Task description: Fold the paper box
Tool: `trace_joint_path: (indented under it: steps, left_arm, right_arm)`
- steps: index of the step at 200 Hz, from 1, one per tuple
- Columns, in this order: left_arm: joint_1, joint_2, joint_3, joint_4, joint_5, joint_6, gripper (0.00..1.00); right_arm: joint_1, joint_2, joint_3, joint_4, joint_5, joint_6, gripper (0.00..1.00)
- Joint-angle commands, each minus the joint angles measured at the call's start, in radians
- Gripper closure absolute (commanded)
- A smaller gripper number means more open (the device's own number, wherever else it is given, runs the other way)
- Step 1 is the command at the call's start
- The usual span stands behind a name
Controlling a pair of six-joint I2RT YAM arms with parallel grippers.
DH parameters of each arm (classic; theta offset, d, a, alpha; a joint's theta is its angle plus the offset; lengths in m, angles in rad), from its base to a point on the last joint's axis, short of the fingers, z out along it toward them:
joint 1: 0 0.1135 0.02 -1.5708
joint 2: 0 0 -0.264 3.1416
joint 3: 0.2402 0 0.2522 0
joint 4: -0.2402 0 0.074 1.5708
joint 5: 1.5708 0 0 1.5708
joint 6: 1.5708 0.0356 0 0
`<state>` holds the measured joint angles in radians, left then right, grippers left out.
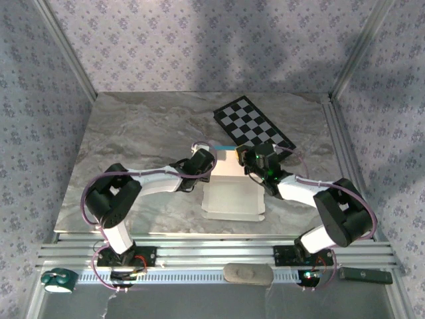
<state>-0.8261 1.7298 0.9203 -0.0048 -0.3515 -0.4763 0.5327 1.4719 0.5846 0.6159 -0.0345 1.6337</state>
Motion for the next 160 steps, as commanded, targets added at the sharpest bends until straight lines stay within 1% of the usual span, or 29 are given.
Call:
trace_joint_path:
  steps: [1, 10, 17, 22, 37, 58, 68, 90, 109, 125, 145, 160]
  left_arm:
    - [-0.001, -0.034, 0.002, 0.005, 0.060, 0.003, 0.84]
    - [0.020, -0.052, -0.014, 0.021, 0.116, 0.015, 0.72]
    - [0.040, -0.072, -0.039, 0.042, 0.157, 0.022, 0.67]
    - [0.056, -0.085, -0.053, 0.057, 0.197, 0.029, 0.66]
    - [0.118, -0.120, -0.100, 0.105, 0.320, 0.047, 0.65]
    - [0.191, -0.137, -0.118, 0.115, 0.443, 0.068, 0.73]
    - [0.210, -0.137, -0.122, 0.121, 0.484, 0.072, 0.75]
    - [0.217, -0.128, -0.124, 0.134, 0.534, 0.082, 0.75]
    - [0.213, -0.118, -0.125, 0.154, 0.547, 0.076, 0.74]
    - [0.209, -0.112, -0.130, 0.170, 0.551, 0.076, 0.72]
    - [0.208, -0.103, -0.127, 0.184, 0.563, 0.080, 0.65]
    - [0.208, -0.091, -0.117, 0.177, 0.556, 0.089, 0.65]
  right_arm:
    - [0.008, 0.006, 0.020, -0.021, -0.006, 0.003, 1.00]
    - [0.004, 0.005, 0.018, -0.024, -0.011, 0.003, 1.00]
    - [0.003, 0.002, 0.019, -0.027, -0.012, 0.002, 1.00]
    - [0.001, 0.001, 0.019, -0.029, -0.013, 0.002, 1.00]
    - [-0.004, 0.000, 0.019, -0.031, -0.018, 0.000, 1.00]
    - [-0.010, -0.001, 0.018, -0.033, -0.018, -0.002, 1.00]
    - [-0.011, 0.001, 0.023, -0.035, -0.018, -0.003, 1.00]
    - [-0.013, 0.008, 0.032, -0.038, -0.021, -0.003, 1.00]
    - [-0.011, 0.011, 0.036, -0.038, -0.022, -0.002, 1.00]
    - [-0.011, 0.010, 0.036, -0.038, -0.021, -0.002, 1.00]
    - [-0.013, 0.011, 0.035, -0.039, -0.024, -0.002, 1.00]
    - [-0.013, 0.010, 0.037, -0.039, -0.023, -0.002, 1.00]
